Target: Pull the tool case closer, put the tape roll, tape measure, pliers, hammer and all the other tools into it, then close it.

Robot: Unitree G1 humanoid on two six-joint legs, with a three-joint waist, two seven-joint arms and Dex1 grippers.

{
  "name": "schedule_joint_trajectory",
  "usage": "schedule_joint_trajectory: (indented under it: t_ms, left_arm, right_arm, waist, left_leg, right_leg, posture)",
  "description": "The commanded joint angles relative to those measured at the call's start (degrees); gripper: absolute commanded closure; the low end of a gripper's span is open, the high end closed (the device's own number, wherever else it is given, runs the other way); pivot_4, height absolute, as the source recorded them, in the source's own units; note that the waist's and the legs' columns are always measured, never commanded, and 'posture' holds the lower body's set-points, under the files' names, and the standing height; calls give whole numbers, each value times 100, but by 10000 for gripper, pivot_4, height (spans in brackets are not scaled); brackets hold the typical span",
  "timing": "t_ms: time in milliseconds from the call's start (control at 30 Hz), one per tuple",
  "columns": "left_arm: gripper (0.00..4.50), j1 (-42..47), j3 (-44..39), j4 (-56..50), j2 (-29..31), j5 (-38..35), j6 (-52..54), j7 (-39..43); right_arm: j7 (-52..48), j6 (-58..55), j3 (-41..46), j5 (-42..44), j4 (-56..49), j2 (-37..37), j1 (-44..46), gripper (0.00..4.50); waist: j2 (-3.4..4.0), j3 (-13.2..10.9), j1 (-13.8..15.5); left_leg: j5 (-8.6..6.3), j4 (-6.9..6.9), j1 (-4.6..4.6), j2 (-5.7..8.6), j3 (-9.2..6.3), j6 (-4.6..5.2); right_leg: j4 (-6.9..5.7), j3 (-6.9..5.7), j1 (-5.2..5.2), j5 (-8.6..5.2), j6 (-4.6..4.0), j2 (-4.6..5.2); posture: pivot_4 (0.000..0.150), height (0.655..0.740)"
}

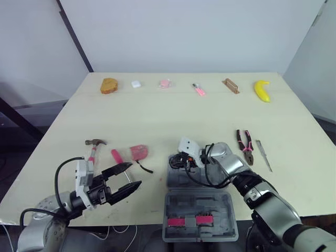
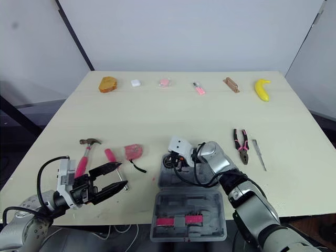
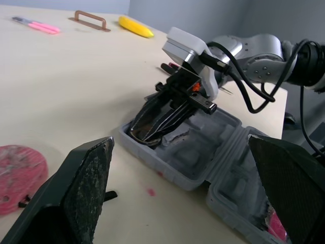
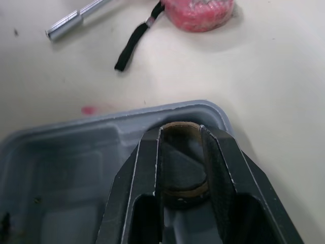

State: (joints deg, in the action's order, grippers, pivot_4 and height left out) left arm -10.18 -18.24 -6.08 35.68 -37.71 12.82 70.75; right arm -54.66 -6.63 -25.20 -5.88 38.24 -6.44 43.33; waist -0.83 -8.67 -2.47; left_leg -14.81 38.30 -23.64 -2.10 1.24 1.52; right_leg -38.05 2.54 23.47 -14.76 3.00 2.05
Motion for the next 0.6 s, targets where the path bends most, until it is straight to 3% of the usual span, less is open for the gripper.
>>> schedule_joint_trajectory:
  t_ms: [33, 233, 400, 567, 600]
  left_arm:
    - [0, 8, -9, -56, -26, 45, -149, -55]
    - [0, -88, -37, 13, -210, 206, -308, -451]
    - [0, -238, -135, -89, -391, 278, -275, -958]
    - [0, -570, -301, -250, -541, 268, -157, -1529]
    - [0, -650, -371, -303, -552, 238, -89, -1660]
  right_arm:
    - [-18, 37, 256, 215, -172, -37, -276, 32998]
    - [-241, 199, 1204, 1506, -2046, -73, -1103, 32998]
    - [-93, -186, 1554, 1808, -3404, -674, -2060, 32998]
    - [221, -745, 2648, 2413, -4503, -1556, -3571, 32998]
    - [273, -705, 2950, 2497, -4618, -1733, -3920, 28007]
  waist:
    - [0, 0, 3]
    - [1, -6, 20]
    - [-2, -5, 38]
    - [-5, -5, 94]
    - [-5, -5, 103]
  left_leg:
    - [0, 0, 0, 0, 0, 0]
    - [0, 0, -12, 0, 0, 0]
    - [-1, -1, -11, -1, -4, 1]
    - [-1, 0, -15, 2, 1, 2]
    - [-1, 0, -14, 3, 2, 1]
  right_leg:
    - [0, 0, 0, 0, -1, 0]
    - [6, 0, 4, 1, 1, 7]
    - [7, -3, 2, 1, 1, 9]
    - [13, -1, 1, 1, 1, 17]
    - [12, 0, 1, 1, 1, 18]
  posture:
    - [1500, 7400]
    - [1500, 7400]
    - [1500, 7400]
    - [1500, 7400]
    - [1500, 7400]
